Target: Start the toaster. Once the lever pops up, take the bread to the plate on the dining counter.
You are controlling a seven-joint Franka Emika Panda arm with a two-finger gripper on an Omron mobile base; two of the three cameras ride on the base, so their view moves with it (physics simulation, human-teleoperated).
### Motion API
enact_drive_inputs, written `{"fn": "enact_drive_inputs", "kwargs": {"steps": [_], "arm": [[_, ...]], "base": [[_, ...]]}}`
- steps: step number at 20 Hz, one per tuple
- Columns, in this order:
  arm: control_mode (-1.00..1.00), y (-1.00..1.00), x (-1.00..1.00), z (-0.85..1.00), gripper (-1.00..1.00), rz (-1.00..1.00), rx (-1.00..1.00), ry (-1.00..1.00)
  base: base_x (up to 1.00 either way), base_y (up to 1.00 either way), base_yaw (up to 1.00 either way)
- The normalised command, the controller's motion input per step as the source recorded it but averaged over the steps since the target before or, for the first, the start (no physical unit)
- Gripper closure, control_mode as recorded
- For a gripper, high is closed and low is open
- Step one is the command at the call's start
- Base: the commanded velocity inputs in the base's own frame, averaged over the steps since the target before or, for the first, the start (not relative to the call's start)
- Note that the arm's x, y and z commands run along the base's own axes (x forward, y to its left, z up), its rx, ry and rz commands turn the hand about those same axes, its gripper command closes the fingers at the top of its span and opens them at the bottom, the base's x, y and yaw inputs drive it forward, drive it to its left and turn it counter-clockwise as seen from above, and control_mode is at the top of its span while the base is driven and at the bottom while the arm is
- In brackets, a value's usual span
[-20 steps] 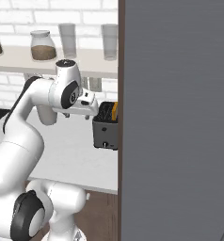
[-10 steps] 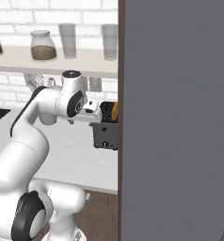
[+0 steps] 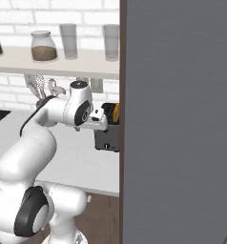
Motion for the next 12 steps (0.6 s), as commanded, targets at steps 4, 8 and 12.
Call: {"fn": "enact_drive_inputs", "kwargs": {"steps": [4,8,12], "arm": [[-1.0,-0.16,0.29,-0.16,-1.0,0.0,0.0,0.0],[-1.0,-0.12,0.3,-0.11,-1.0,0.0,0.0,0.0],[-1.0,-0.02,0.27,-0.16,-1.0,0.0,0.0,0.0]], "base": [[0.0,0.0,0.0],[0.0,0.0,0.0],[0.0,0.0,0.0]]}}
